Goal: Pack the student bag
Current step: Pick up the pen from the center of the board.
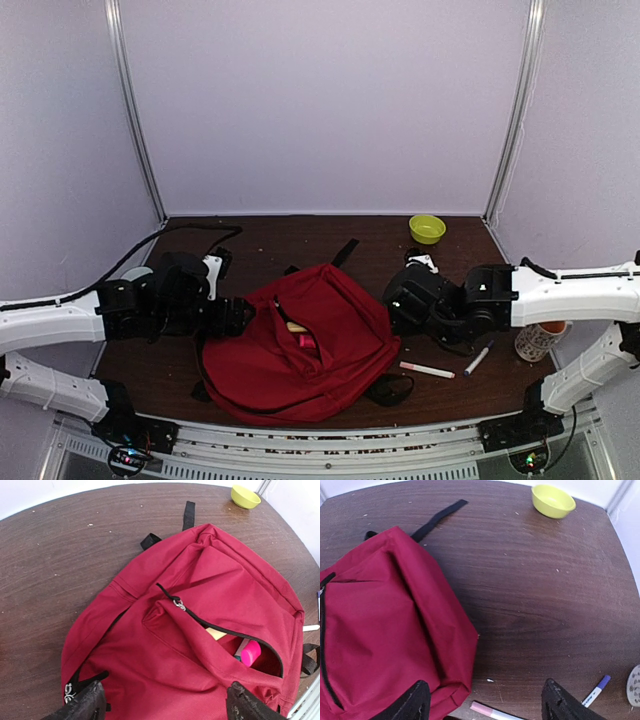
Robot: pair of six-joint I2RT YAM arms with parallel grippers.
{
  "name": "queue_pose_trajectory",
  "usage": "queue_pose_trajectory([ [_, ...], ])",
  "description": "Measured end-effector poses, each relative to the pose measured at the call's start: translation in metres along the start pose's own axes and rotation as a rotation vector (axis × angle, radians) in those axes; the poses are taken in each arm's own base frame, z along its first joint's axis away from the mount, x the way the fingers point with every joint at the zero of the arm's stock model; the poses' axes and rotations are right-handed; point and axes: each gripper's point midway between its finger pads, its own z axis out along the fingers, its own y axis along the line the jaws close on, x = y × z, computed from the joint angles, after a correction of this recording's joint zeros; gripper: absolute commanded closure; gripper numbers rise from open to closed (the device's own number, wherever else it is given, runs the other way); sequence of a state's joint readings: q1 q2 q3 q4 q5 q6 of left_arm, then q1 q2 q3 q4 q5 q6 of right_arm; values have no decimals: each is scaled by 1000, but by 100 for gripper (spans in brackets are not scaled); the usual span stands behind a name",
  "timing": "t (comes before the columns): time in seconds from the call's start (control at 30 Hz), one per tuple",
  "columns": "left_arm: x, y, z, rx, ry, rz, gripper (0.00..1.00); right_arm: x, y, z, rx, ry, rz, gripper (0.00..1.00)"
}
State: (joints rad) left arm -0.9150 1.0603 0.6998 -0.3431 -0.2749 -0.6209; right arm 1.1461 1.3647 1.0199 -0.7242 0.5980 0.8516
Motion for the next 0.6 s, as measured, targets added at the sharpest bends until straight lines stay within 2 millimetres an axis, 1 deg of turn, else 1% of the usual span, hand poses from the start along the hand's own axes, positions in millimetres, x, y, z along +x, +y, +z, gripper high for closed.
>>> queue_pose_trajectory([
  [0.1,1,4,-3,-13,-5,2,12,11,-28,10,70,48,54,12],
  [0.2,2,7,-5,-24,-6,4,12,21,-54,17,138,87,113,11],
  [0.27,3,9,-5,-29,-6,4,12,29,-70,20,185,117,152,12],
  [0.3,3,9,-5,-30,-6,5,12,37,-79,22,211,140,177,12],
  [0.33,4,9,-5,-31,-4,5,12,37,-84,23,228,146,190,13],
  [0.4,4,10,-5,-32,-3,5,13,46,-97,28,264,174,235,14],
  [0.53,4,10,-5,-34,-4,6,13,70,-121,35,329,248,326,17],
  [0.6,4,10,-5,-34,-4,5,13,80,-127,37,348,276,359,20],
])
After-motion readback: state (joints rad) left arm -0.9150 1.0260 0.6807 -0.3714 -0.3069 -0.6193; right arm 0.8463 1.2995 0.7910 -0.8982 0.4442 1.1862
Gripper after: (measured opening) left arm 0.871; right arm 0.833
